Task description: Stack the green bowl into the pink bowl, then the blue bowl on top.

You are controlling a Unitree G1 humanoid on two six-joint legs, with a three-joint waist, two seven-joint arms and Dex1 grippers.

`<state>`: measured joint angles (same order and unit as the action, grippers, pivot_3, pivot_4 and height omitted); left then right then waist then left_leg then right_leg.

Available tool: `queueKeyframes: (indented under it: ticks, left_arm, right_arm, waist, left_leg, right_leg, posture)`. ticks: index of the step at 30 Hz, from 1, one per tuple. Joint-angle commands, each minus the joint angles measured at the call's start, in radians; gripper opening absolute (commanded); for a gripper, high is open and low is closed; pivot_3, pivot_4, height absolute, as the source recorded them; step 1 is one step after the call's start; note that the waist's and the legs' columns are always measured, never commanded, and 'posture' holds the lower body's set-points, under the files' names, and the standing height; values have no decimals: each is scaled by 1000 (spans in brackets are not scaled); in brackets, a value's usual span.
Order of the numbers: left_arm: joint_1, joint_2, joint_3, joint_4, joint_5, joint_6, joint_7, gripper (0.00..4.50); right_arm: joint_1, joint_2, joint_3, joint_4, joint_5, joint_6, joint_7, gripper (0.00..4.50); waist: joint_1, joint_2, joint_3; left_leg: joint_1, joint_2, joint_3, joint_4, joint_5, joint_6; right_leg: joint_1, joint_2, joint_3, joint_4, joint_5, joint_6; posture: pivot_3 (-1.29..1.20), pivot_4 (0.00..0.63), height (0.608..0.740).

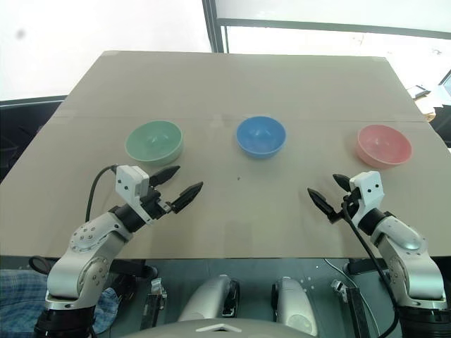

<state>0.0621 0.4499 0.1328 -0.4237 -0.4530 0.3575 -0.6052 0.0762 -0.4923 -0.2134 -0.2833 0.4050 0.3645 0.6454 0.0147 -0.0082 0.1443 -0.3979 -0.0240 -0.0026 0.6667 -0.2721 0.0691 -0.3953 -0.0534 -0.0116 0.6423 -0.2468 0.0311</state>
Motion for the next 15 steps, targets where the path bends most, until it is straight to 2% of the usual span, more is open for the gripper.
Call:
queueKeyframes:
  ticks: [1,15]
  left_arm:
    - [-9,4,13,-40,-5,-31,-3,4446]
    - [-12,-3,-6,-27,-11,-44,-20,4446]
  right_arm:
    - [-11,-12,-8,-12,1,-27,7,4500]
    - [-4,-22,-6,-21,-13,-30,1,4500]
  waist:
    - [0,0,0]
    - [0,0,0]
  left_leg:
    - [0,0,0,0,0,0]
    - [0,0,0,0,0,0]
  right_leg:
    - [0,0,0,0,0,0]
    - [0,0,0,0,0,0]
  posture:
    - [0,150,740]
    - [0,150,740]
